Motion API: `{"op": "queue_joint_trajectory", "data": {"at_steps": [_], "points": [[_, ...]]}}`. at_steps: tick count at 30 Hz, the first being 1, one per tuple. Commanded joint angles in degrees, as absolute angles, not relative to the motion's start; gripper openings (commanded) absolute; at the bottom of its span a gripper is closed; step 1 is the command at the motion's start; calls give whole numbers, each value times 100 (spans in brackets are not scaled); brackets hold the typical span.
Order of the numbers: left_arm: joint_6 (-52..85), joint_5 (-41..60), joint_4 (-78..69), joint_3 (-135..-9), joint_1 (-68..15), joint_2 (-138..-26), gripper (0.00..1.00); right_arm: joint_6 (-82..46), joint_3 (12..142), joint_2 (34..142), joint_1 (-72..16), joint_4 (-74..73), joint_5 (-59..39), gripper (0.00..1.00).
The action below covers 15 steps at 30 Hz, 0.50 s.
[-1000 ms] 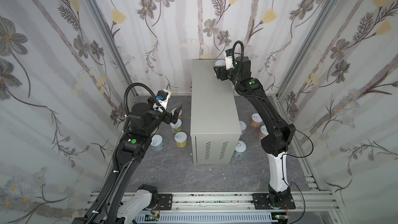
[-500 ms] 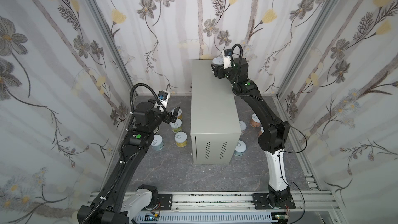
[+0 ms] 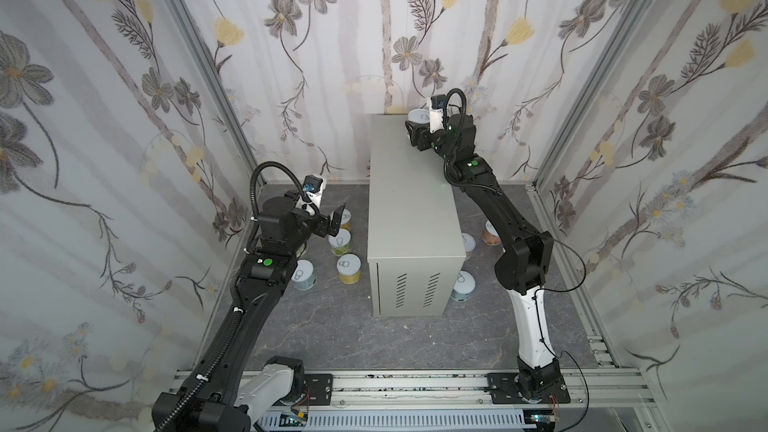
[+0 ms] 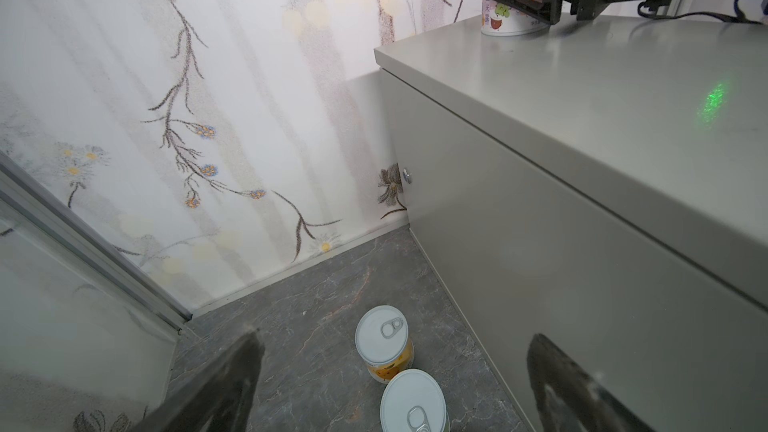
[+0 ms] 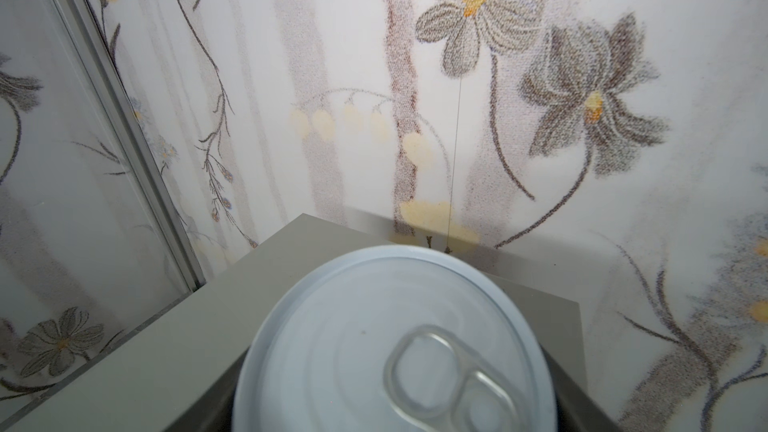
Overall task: Place and organize the canned foods onto the counter
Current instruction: 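Carry the pink can to the cabinet top's far end with the right gripper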
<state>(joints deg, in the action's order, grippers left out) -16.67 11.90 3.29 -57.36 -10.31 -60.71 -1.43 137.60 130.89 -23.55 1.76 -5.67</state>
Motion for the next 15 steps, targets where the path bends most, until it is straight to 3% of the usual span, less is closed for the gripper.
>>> {"op": "queue_joint_trajectory", "data": {"at_steps": [1, 6, 15], "points": [[-1666, 1272, 97, -5730, -1020, -6082, 100, -119, 13719, 13155, -2346, 1143, -580, 81], [-1645, 1301, 80, -5699, -1020, -6074, 100, -94, 13720, 13108, -2351, 1152, -610, 99], [-1400, 1235, 26, -5626, -1020, -5924, 100, -97, 13709, 12984, -2353, 1288, -517, 100]]}}
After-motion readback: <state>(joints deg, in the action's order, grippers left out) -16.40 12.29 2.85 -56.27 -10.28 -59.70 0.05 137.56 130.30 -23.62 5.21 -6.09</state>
